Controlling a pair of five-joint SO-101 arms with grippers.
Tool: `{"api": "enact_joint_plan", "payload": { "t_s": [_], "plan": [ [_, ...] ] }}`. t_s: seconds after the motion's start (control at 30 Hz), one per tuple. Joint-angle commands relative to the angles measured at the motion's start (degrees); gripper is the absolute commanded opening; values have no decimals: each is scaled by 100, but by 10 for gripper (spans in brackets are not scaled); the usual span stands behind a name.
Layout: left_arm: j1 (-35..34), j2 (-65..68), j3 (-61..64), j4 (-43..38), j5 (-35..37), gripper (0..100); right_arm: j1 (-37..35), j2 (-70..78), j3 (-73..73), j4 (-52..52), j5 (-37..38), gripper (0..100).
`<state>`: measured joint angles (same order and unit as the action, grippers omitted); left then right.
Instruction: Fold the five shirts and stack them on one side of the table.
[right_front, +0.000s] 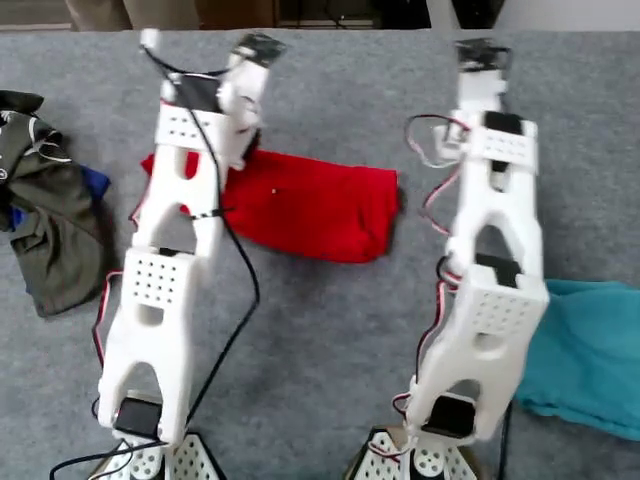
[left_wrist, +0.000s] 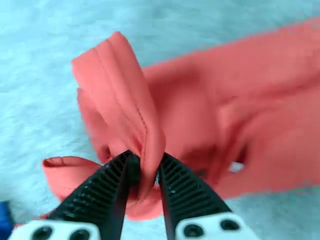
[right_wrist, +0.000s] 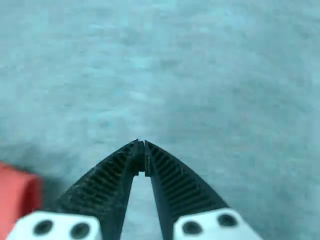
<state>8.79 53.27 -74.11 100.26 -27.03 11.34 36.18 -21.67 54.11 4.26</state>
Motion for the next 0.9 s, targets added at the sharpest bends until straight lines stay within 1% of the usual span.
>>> {"api": "enact_joint_plan", "payload": {
  "t_s": [0.0, 0.07, 0.2, 0.5, 0.67, 0.77, 0.87],
  "plan": [
    [519, -787, 413, 53, 44, 18, 453, 171, -365, -334, -132, 6],
    [738, -989, 536, 53, 44, 18, 549, 365, -532, -369, -132, 6],
    [976, -1305, 580, 53, 53, 18, 549, 699, -1156, 0, -123, 6],
    [985, -1780, 563, 53, 44, 18, 646, 1367, -2246, 695, -123, 6],
    [1459, -1903, 536, 35, 44, 18, 646, 1596, -2668, 914, -158, 6],
    [1714, -1868, 246, 35, 44, 18, 646, 1692, -2835, 993, -167, 6],
    [1934, -1868, 220, -79, 44, 18, 646, 1736, -2923, 1055, -167, 6]
  ]
}}
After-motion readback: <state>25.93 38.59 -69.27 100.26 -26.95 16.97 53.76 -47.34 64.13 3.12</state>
